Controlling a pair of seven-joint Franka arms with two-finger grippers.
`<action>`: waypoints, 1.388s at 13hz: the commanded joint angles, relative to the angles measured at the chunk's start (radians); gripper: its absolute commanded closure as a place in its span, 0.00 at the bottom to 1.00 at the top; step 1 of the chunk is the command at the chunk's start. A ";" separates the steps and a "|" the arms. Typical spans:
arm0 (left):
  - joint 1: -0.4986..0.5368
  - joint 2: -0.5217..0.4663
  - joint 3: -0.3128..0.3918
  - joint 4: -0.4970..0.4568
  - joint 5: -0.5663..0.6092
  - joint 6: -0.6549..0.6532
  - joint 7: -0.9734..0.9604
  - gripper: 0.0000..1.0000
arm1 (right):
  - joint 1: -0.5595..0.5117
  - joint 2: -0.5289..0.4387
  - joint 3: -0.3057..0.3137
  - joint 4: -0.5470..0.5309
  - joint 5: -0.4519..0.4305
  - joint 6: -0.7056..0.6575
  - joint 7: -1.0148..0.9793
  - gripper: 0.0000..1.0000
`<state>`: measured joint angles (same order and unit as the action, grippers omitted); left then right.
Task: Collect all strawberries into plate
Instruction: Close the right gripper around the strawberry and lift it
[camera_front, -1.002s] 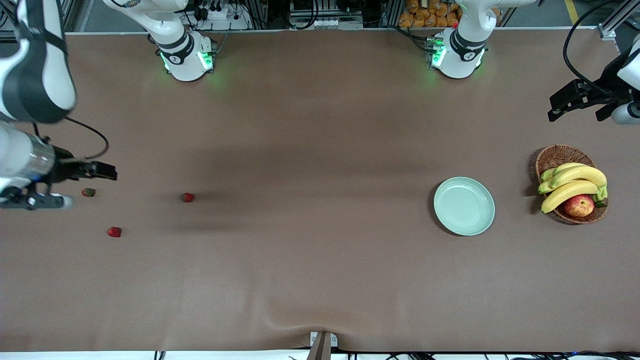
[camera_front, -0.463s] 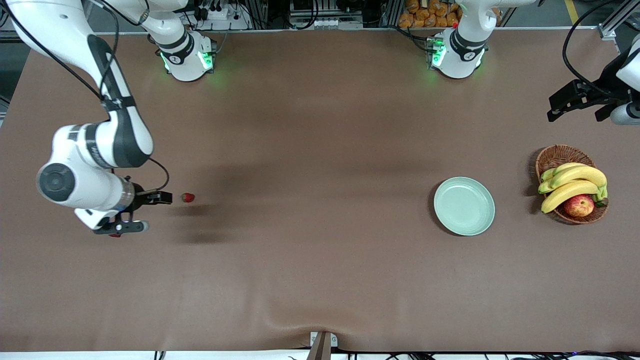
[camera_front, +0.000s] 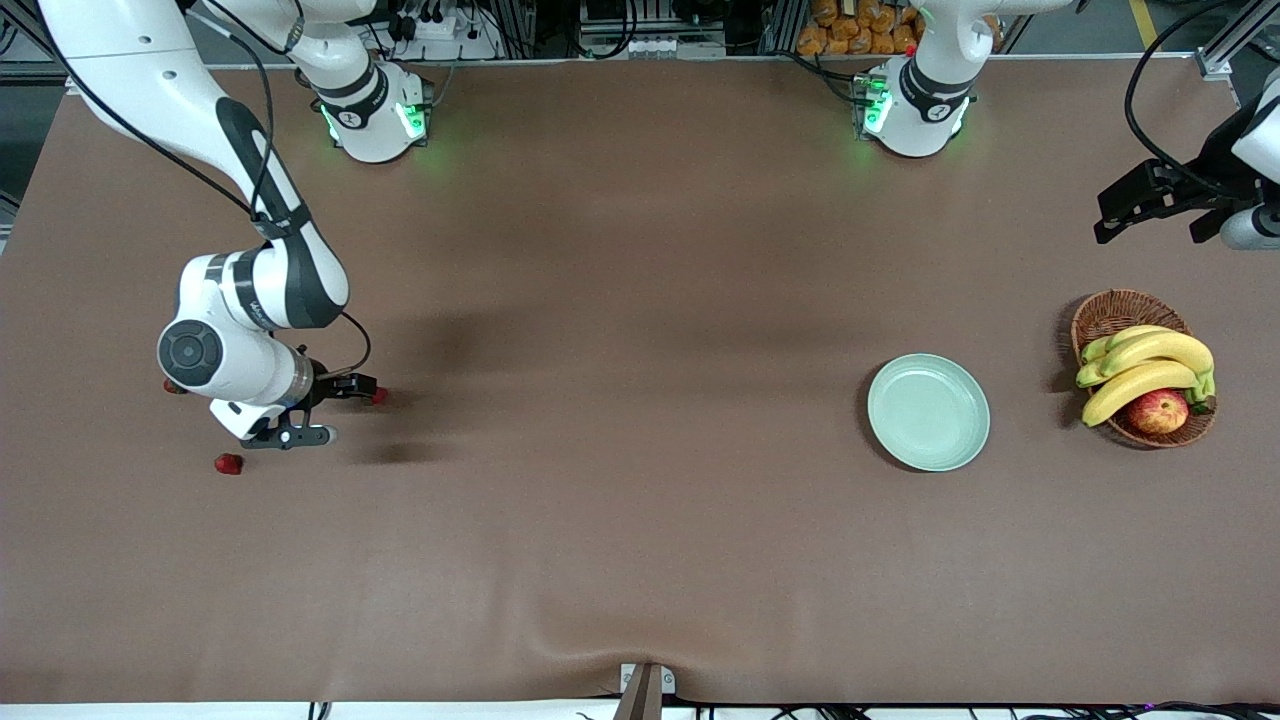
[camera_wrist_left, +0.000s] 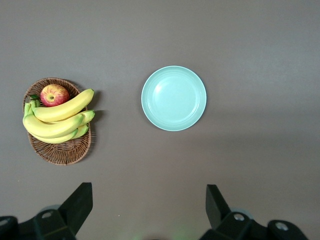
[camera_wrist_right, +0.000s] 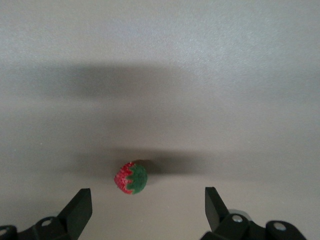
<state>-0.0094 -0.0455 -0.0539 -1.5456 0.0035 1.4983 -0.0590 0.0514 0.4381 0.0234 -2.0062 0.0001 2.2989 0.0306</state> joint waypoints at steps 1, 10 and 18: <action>0.000 0.001 -0.001 0.013 -0.005 -0.009 -0.005 0.00 | 0.001 0.030 0.004 -0.023 0.063 0.059 0.012 0.00; -0.009 0.019 -0.003 0.013 -0.005 0.037 -0.005 0.00 | 0.035 0.067 0.004 -0.042 0.107 0.099 0.012 0.04; -0.004 0.024 -0.014 0.012 -0.005 0.043 -0.005 0.00 | 0.025 0.067 0.004 -0.042 0.107 0.100 0.011 1.00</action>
<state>-0.0128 -0.0253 -0.0673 -1.5456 0.0035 1.5366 -0.0591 0.0830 0.5125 0.0247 -2.0350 0.0972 2.3855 0.0324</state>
